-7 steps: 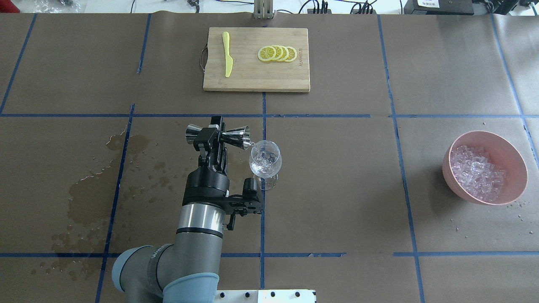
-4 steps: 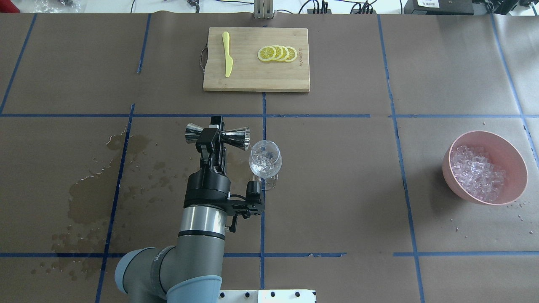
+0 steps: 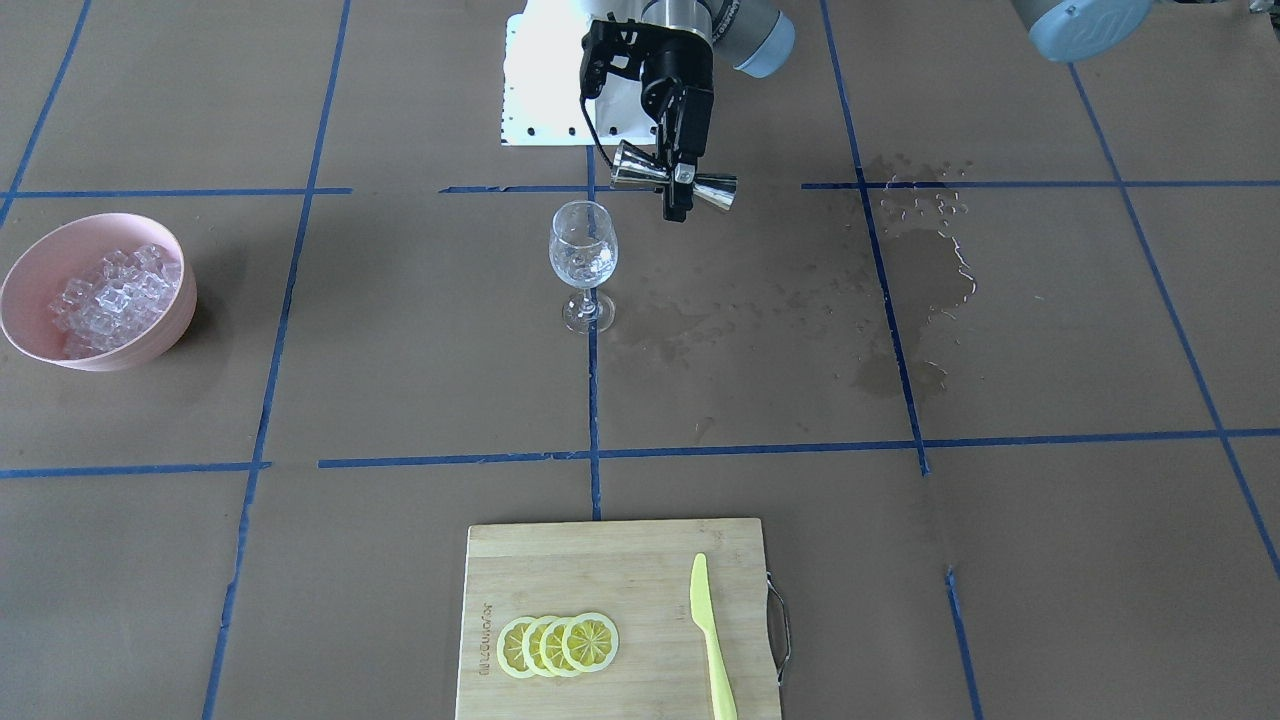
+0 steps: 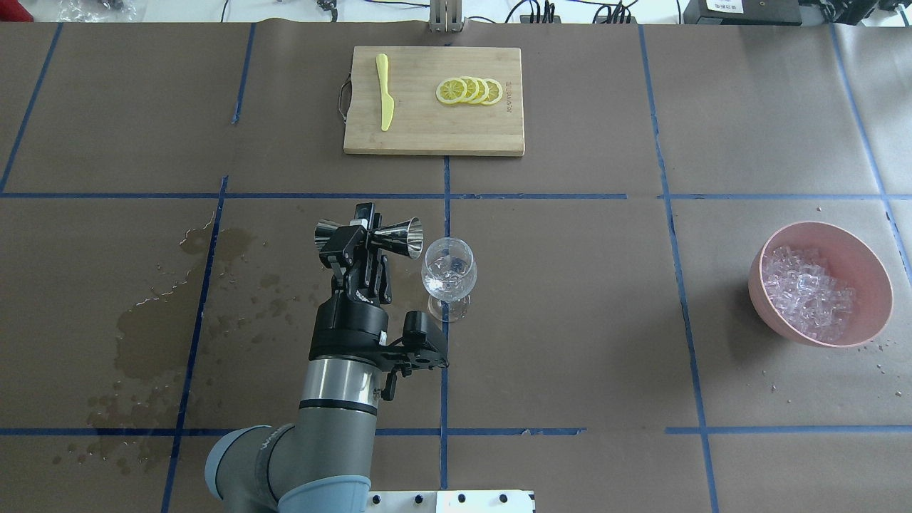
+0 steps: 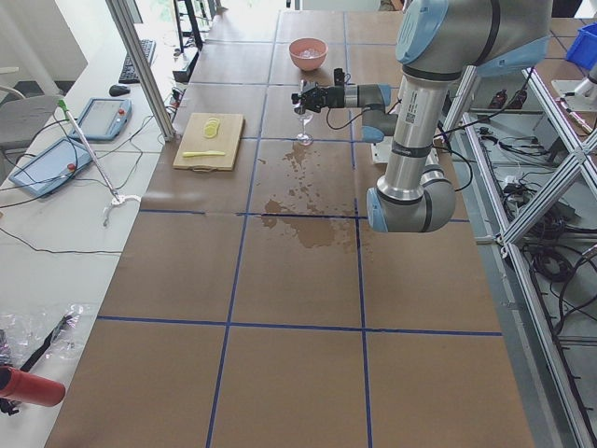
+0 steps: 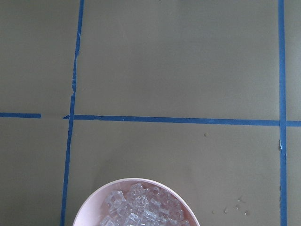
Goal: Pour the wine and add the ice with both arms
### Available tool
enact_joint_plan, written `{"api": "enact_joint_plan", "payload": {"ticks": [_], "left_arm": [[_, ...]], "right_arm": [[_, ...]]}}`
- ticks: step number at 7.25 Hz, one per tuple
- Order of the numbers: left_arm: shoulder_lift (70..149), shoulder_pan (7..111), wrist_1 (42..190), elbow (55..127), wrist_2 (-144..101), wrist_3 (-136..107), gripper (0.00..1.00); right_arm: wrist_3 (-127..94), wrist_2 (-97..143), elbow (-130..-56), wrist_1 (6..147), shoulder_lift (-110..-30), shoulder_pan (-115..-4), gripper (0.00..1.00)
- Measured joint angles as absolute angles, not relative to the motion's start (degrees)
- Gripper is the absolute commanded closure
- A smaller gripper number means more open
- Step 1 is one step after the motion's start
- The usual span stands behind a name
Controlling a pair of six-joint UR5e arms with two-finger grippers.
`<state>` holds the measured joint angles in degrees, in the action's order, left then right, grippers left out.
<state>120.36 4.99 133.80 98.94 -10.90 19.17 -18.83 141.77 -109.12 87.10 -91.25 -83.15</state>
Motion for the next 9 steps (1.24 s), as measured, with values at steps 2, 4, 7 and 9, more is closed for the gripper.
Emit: {"api": "enact_joint_plan", "payload": {"ticks": [2, 4, 7, 9], "left_arm": [[120.27, 4.2, 143.61, 97.38, -10.82, 11.0, 1.0], [120.24, 3.7, 152.59, 97.23, -10.83, 3.14, 1.0], [120.24, 3.47, 161.49, 97.29, -11.13, -9.28, 1.0], [120.25, 3.09, 162.8, 97.39, -14.48, -20.5, 1.0]], "right_arm": [[-18.85, 141.77, -109.22, 87.1, -91.23, -83.15, 0.0], [-18.89, 141.77, -109.45, 87.1, -91.23, -83.15, 0.0], [-18.82, 141.69, -109.57, 87.1, -91.16, -83.14, 0.0], [-18.81, 141.68, -109.59, 87.1, -91.14, -83.15, 0.0]]}}
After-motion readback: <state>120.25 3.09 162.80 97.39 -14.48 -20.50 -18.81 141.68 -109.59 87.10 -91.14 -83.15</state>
